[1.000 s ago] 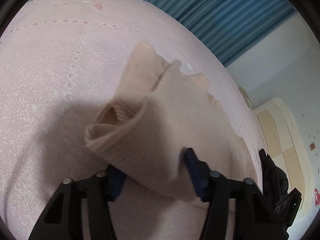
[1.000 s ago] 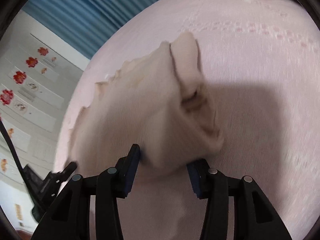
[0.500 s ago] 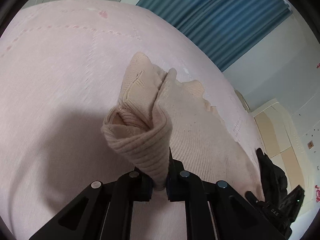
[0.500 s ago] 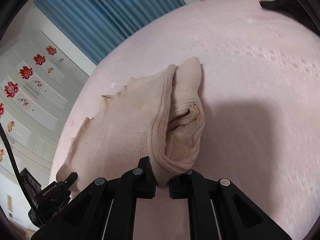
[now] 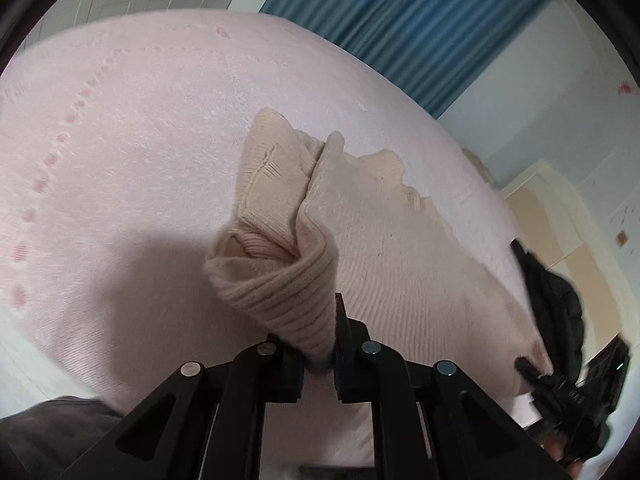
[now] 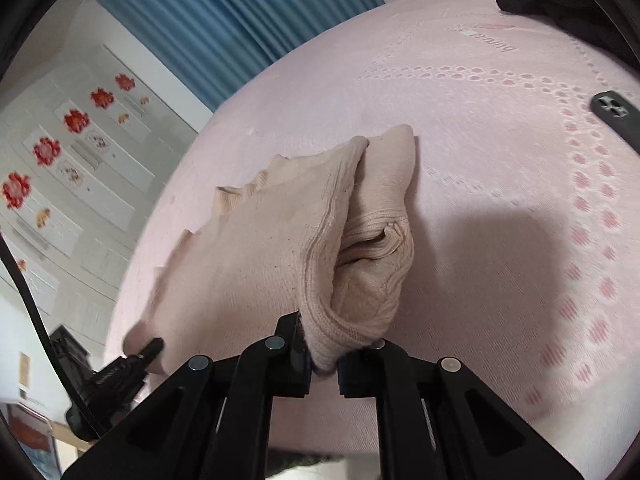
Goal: Fold small clothes
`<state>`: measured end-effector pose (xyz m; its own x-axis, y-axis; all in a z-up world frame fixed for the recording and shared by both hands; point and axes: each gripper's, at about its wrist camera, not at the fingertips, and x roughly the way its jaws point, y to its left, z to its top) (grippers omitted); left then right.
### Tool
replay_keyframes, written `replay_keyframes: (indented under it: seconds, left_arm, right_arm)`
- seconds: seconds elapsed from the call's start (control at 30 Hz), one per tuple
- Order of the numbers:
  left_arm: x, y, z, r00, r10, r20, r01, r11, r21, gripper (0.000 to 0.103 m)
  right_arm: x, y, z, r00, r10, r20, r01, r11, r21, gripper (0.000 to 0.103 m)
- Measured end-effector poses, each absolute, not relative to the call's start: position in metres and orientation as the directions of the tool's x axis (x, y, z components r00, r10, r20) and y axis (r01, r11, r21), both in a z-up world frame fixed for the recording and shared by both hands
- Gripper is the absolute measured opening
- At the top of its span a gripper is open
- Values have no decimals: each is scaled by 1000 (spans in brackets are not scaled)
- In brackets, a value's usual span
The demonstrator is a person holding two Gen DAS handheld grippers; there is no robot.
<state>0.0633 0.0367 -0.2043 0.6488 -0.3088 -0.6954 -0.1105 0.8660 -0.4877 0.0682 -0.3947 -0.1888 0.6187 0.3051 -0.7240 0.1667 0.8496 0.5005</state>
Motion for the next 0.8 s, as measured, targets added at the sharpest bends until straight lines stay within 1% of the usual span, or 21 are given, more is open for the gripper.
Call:
replay_keyframes:
  seconds: [0.03, 0.07, 0.1, 0.13, 0.17, 0.2, 0.27, 0.3, 0.37, 0.43, 0.5, 0.57, 0.63, 0.7, 0.73, 0.77, 0.8]
  left_arm:
    - [61, 37, -199, 660, -237, -713, -133, 897, -422, 22]
    - [61, 38, -193, 677, -154, -720, -163, 922, -350, 31]
    - [61, 40, -189, 688, -124, -715, -168, 931, -323, 40]
    - [64, 44, -183, 708, -112, -698, -157, 938, -310, 45]
    - [65, 48, -180, 716, -118, -688, -152, 936, -318, 51]
    - [68, 52, -177, 728, -138, -671, -140, 929, -343, 55]
    - [87, 59, -169, 737, -219, -639, -89, 906, -414, 58]
    - [90, 55, -166, 734, -238, -636, -74, 902, -424, 58]
    - [122, 49, -159, 719, -296, -628, -20, 895, -445, 58]
    - [153, 40, -153, 713, -327, -621, 17, 892, -451, 58]
    - [180, 33, -151, 699, -315, -642, 7, 901, -434, 57]
    - [209, 25, -157, 668, -290, -686, -15, 916, -402, 56]
    - [227, 21, -169, 644, -280, -712, -40, 917, -397, 55]
    - [232, 19, -182, 626, -288, -725, -47, 914, -404, 52]
    - [230, 18, -189, 614, -276, -740, -61, 918, -392, 48]
    - [234, 20, -196, 598, -260, -758, -82, 921, -381, 36]
    - [229, 17, -199, 590, -256, -766, -93, 921, -379, 27]
  right_arm:
    - [66, -395, -187, 614, 279, -739, 175, 864, 472, 19]
    - [66, -394, -183, 615, 244, -750, 181, 882, 435, 25]
    - [67, -394, -178, 625, 219, -749, 177, 895, 410, 26]
    - [71, -395, -172, 636, 205, -744, 173, 902, 397, 30]
    - [73, -394, -168, 645, 192, -740, 172, 907, 385, 36]
    - [78, -394, -163, 657, 161, -736, 181, 915, 362, 38]
    - [96, -393, -154, 673, 107, -731, 192, 930, 312, 39]
    - [106, -392, -150, 680, 102, -726, 188, 933, 307, 39]
    - [133, -392, -145, 677, 98, -730, 204, 928, 313, 39]
    - [158, -392, -146, 667, 91, -740, 230, 919, 320, 39]
    - [186, -392, -150, 648, 85, -757, 254, 912, 321, 39]
    - [213, -393, -162, 609, 54, -792, 285, 916, 282, 39]
    - [226, -390, -176, 572, 26, -820, 296, 926, 236, 39]
    - [225, -391, -194, 565, 37, -824, 280, 931, 234, 39]
    - [223, -393, -201, 557, 48, -829, 282, 928, 243, 39]
    - [222, -395, -208, 547, 57, -835, 284, 926, 249, 39]
    - [223, -396, -211, 536, 61, -842, 286, 925, 249, 39]
